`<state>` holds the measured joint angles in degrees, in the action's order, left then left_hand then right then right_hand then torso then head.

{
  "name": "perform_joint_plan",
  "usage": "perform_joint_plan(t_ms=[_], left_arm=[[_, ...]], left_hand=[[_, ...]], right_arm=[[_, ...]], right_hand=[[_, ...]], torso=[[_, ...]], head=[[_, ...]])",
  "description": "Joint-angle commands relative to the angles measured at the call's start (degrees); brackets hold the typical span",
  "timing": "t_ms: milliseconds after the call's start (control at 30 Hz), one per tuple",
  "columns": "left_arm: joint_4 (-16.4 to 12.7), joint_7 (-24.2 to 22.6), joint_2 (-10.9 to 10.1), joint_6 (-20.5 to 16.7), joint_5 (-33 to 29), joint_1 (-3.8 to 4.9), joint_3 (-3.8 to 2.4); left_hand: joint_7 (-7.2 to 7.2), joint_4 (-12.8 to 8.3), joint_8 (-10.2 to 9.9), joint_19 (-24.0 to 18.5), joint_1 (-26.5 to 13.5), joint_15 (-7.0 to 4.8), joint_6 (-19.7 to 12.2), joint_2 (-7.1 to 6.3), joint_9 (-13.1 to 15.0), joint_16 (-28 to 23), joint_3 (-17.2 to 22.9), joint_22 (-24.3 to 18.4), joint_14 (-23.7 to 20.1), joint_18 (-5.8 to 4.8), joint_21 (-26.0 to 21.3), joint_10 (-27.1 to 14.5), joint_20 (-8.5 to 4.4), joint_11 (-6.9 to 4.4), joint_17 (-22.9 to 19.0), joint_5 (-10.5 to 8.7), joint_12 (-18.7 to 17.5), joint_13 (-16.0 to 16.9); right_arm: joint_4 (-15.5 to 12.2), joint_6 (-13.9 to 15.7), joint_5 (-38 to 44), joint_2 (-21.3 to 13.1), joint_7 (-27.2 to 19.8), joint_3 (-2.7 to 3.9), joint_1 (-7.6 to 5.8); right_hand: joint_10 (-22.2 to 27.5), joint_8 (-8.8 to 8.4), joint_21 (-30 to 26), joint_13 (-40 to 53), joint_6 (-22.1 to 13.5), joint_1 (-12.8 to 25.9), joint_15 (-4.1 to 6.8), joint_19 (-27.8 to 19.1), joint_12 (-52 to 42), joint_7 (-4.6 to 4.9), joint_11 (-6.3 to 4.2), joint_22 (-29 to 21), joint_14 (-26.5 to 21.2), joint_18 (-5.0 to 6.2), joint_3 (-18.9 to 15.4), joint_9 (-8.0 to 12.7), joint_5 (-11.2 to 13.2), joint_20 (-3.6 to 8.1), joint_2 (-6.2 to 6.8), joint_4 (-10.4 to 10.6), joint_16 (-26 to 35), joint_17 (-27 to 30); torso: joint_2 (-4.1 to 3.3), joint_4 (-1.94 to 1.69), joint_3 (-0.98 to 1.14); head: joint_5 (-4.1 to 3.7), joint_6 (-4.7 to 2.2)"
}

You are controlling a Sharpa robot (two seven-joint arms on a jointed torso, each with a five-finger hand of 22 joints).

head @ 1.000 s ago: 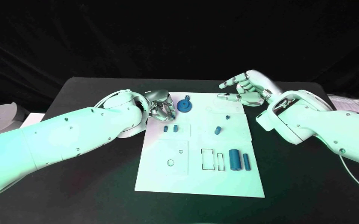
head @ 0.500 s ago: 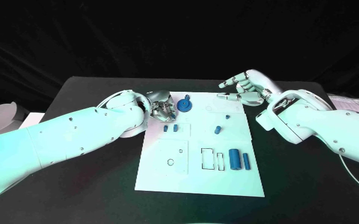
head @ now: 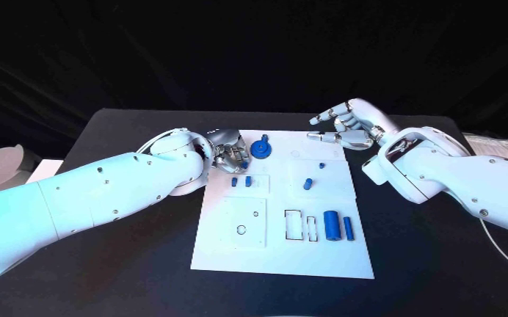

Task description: Assemble the parts on the task board

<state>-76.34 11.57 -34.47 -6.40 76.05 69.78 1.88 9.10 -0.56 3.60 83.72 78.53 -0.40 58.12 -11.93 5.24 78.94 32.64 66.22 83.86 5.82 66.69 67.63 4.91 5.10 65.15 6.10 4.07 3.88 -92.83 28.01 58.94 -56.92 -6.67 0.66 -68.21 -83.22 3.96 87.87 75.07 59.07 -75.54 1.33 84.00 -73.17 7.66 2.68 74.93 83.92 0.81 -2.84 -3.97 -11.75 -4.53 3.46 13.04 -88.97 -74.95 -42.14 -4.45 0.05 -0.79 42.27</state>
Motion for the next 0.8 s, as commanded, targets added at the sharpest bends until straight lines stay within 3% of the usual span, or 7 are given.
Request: perform_joint_plan(t_ms=[33,300,367,467,600,800], left_arm=[[-0.02,0.46,0.03,0.96,0.26,-0.15,0.11],[0.09,1.21,-0.17,0.98,0.2,-0.15,0.11],[0.12,1.4,-0.31,1.01,0.18,-0.15,0.11],[0.07,1.51,-0.64,0.98,0.02,-0.15,0.1],[-0.38,1.3,-1.7,0.86,-0.71,-0.15,0.08],[-1.95,-1.99,-5.08,-2.18,-7.57,-0.12,-0.21]], left_hand=[[0.12,-0.19,-0.16,-0.19,-0.5,0.5,-2.72,-0.54,-0.98,-0.12,-0.07,-0.53,1.68,-0.25,-0.65,-1.75,0.55,0.27,-0.43,0.01,-0.52,-0.23],[0.68,-0.11,-0.05,-0.51,-1.06,0.99,-3.52,-1.05,-1.43,-0.34,-1.36,-1.54,1.47,-0.03,-1.81,-3.98,0.99,0.92,-1.31,-0.09,-0.5,-0.26],[0.73,-0.18,-0.05,-0.54,-0.99,1.05,-3.86,-1.05,-1.5,-0.36,-1.88,-1.72,1.43,0.03,-2.03,-4.57,1.08,0.99,-1.48,-0.09,-0.49,-0.26],[0.79,-0.3,-0.02,-0.59,-0.78,1.13,-4.14,-0.92,-1.52,-0.37,-2.57,-2.01,1.39,0.1,-2.37,-5.44,1.19,1.08,-1.7,-0.07,-0.5,-0.28],[0.84,-0.54,0.03,-0.58,-0.3,1.3,-4.58,-0.65,-1.52,-0.35,-4.42,-2.28,1.34,0.19,-2.74,-7.61,1.33,1.24,-2.08,-0.04,-0.43,-0.29],[0.59,-0.44,0.08,-0.56,0.76,1.43,-4.99,0.15,-1.49,-0.16,-8.67,-2.87,1.3,0.31,-3.48,-10.65,1.53,1.43,-2.51,0.05,-0.26,-0.26]], right_arm=[[0.01,-0.66,0.21,0.01,-0.41,0.0,0.03],[0.12,-0.95,0.2,-0.02,-0.11,0.0,0.03],[0.21,-1.27,0.26,-0.03,0.13,0.0,0.03],[0.37,-2.06,0.57,-0.04,0.92,0.0,0.03],[1.02,-4.25,1.96,-0.09,3.04,0.0,0.03],[2.31,-8.89,8.24,-0.26,7.1,0.01,0.03]], right_hand=[[0.41,0.04,-0.39,5.62,0.0,0.0,-0.02,3.75,0.35,0.04,0.15,10.85,5.53,0.23,-0.52,-0.04,-0.29,-0.22,-0.78,0.03,0.35,-12.85],[0.81,-0.03,-0.72,5.14,-0.12,-0.05,-0.02,3.47,1.24,0.07,0.17,10.32,5.41,0.36,-0.62,-0.02,-0.28,-0.22,-0.76,0.01,0.67,-12.36],[2.85,-0.1,-1.0,2.54,-0.38,-0.26,-0.03,3.23,5.9,0.12,0.2,9.88,5.31,0.47,-0.86,0.02,-0.25,-0.24,-0.92,0.02,0.93,-11.98],[7.34,-0.09,-1.47,-3.81,-0.69,-0.97,-0.01,2.86,16.58,0.1,0.15,9.18,5.16,0.64,-1.31,0.02,-0.2,-0.19,-1.33,0.02,1.36,-11.41],[16.68,0.07,-2.89,-20.16,-0.5,-2.94,0.13,1.77,41.44,0.04,0.09,7.08,4.65,1.14,-1.44,-0.05,-0.23,-0.03,-2.22,0.03,2.9,-9.32],[19.06,0.33,-4.11,-38.42,1.35,-10.28,-0.51,1.08,59.55,0.83,1.17,5.43,4.33,1.52,1.09,-0.13,1.26,-0.4,-2.25,-1.62,4.45,-7.37]], torso=[[0.0,0.03,0.01],[-0.01,-0.05,-0.03],[0.01,-0.05,-0.03],[0.03,0.01,-0.02],[0.03,0.03,-0.05],[0.11,-0.03,-0.01]], head=[[0.01,-0.04],[-0.03,-0.07],[-0.01,-0.07],[0.08,-0.07],[-0.08,-0.14],[-0.28,-0.28]])
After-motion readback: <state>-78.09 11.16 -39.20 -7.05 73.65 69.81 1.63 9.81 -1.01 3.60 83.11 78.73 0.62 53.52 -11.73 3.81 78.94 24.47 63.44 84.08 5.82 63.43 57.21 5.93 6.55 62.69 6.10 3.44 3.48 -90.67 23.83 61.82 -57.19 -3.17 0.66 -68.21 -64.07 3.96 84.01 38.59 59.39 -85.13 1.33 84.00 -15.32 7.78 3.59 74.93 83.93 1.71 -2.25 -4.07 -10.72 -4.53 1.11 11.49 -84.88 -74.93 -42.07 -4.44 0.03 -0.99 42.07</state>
